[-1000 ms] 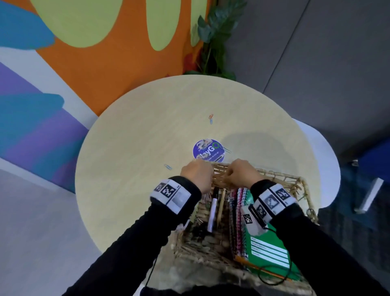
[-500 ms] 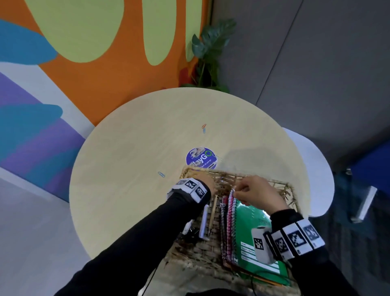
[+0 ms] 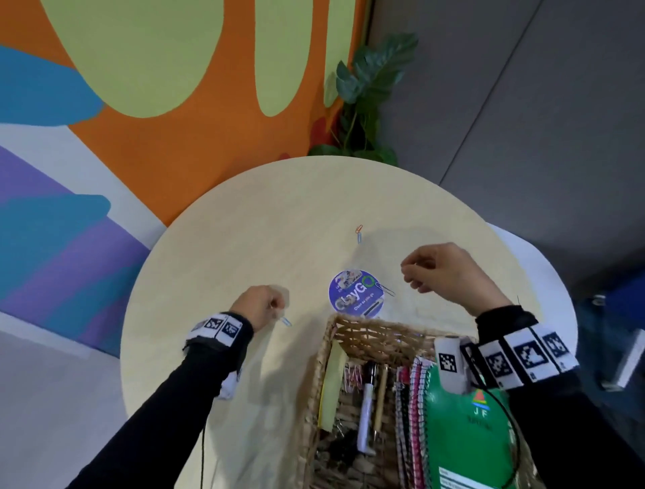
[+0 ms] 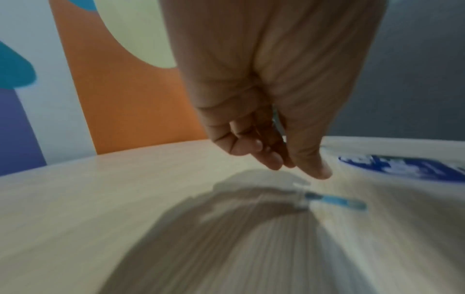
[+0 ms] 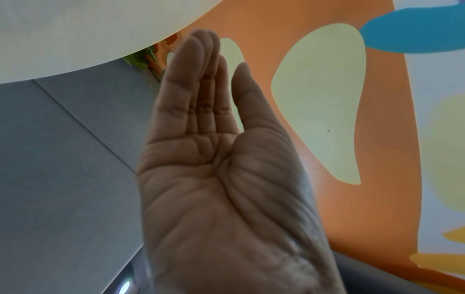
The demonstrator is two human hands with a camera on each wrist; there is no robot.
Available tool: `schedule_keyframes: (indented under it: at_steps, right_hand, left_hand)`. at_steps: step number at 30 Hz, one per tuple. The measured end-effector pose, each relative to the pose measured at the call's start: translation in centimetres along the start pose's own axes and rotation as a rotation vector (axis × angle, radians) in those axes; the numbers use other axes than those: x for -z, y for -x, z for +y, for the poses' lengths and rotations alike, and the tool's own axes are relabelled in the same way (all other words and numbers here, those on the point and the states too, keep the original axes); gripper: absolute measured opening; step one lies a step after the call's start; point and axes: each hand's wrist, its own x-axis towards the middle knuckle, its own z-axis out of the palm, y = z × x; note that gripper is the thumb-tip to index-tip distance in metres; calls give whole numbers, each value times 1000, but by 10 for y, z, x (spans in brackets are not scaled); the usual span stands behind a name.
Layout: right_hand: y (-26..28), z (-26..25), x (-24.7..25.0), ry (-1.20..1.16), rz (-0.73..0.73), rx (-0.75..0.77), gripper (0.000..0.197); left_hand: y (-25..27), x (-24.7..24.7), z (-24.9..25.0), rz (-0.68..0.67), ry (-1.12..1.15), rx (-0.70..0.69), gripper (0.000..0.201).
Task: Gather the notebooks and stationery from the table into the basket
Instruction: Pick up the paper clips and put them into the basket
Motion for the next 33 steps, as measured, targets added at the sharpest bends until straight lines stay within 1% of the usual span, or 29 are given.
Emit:
schedule_keyframes:
  at_steps: [3, 7, 10, 13, 14, 16, 18, 19, 21, 23, 25, 27, 29, 31, 33]
  right_hand:
    - [-46, -12, -3, 58, -22, -7, 10]
    - [-117, -15, -24, 163, -71, -32, 14]
    - [-162, -6, -49, 259, -108, -95, 19]
    - [-197, 7, -77, 384, -133, -163, 21]
    - [-205, 11, -86, 419, -126, -189, 19]
    - [-220, 17, -102, 455, -68, -239, 19]
    - [-232, 21, -113, 466, 26, -275, 24]
    - [-236, 21, -116, 477, 62, -293, 25]
    - [-242, 21, -120, 531, 80, -325, 32]
    - [-243, 21, -119, 585, 35, -338, 43]
    - [-238, 21, -115, 612, -37, -319, 45]
    - [-227, 18, -107, 639, -104, -288, 37]
    - [-210, 8, -94, 655, -135, -246, 30]
    - [-188, -8, -76, 621, -129, -165, 18]
    - [-155, -21, -57, 523, -96, -52, 7]
  left_hand:
    - [-11, -14, -11, -85, 11, -142, 22]
    - [-29, -23, -22, -104, 21, -202, 19]
    - [-35, -29, -27, -125, -2, -261, 12]
    - [-35, -35, -32, -91, -29, -305, 9]
    - [-34, -38, -33, -80, -44, -306, 13]
    - [-32, -43, -34, -67, -50, -311, 25]
    - [-28, -45, -35, -55, -24, -305, 24]
    - [-27, -46, -34, -45, 13, -296, 23]
    - [-25, -45, -33, -45, 34, -283, 21]
    - [-25, -45, -32, -48, 71, -262, 16]
    - [-24, -46, -32, -31, 119, -227, 5]
    - [-22, -46, -30, -13, 149, -191, 10]
    - [-17, -44, -26, 29, 165, -167, 12]
    - [-9, -41, -21, 83, 181, -122, 11]
    - [2, -37, -16, 133, 211, -72, 9]
